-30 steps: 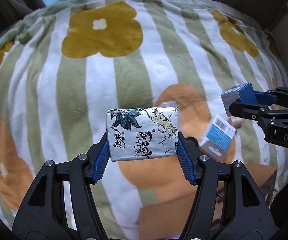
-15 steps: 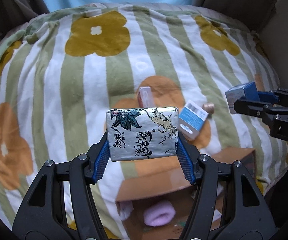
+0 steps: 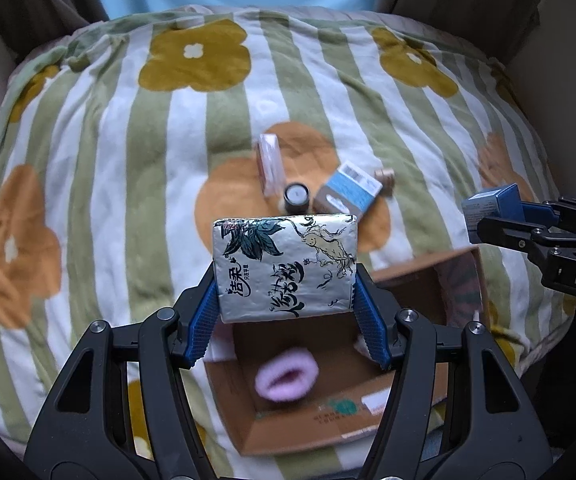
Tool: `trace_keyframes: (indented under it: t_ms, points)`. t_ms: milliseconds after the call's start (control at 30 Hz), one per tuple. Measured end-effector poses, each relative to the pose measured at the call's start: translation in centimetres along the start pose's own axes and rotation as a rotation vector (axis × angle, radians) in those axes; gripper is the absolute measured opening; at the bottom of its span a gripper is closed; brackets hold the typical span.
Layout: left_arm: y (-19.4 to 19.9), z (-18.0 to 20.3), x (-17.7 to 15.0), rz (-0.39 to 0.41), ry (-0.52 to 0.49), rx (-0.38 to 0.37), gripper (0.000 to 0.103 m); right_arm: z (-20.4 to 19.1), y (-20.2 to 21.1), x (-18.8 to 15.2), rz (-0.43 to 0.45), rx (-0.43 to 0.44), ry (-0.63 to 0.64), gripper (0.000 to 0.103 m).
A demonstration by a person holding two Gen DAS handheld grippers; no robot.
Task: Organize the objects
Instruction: 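Lift the tissue pack and blue cube box and carry them over the box, then open both tools to drop the tissue pack and blue cube into the box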
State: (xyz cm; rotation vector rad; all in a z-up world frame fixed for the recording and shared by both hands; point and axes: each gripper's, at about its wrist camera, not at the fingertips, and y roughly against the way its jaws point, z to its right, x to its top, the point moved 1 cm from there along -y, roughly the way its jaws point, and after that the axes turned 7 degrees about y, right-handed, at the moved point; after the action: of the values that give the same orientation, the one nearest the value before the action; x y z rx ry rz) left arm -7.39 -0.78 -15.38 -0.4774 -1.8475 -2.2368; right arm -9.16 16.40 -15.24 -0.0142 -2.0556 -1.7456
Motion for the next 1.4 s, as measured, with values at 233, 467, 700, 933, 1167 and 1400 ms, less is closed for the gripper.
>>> trace_keyframes:
  t_ms: [233,467,700,933,1167,1400]
  points:
    - [0.3,0.6,-4.0,-0.035,0.009,-0.002,0.059,-0.4,0.4,-3.9,-0.027,-0.002,-0.011,0.038]
    - [-0.1,0.8,-6.8,-0.091,0.028,-0.021,0.059,-0.9,0.0,-7.4,-0.066,0.006,-0.028,0.038]
    - [-0.5,1.4,-7.3,-0.106,0.008,-0.036,0.059,-1.2,-0.7,-8.9,-0.089,0.010,-0.043,0.038]
    - [-1.9,1.9,-7.0,-0.117,0.002,-0.038,0.059,-1.0,-1.3,-8.8,-0.092,0.002,-0.054,0.038]
    - [-4.7,1.7,-7.3,-0.140,0.008,-0.029,0.059,-0.2,-3.5,-9.2,-0.109,0.003,-0.083,0.038]
    - [-8.0,1.7,-7.6,-0.159,-0.010,-0.020,0.059,1.0,-6.5,-9.5,-0.125,0.011,-0.119,0.038]
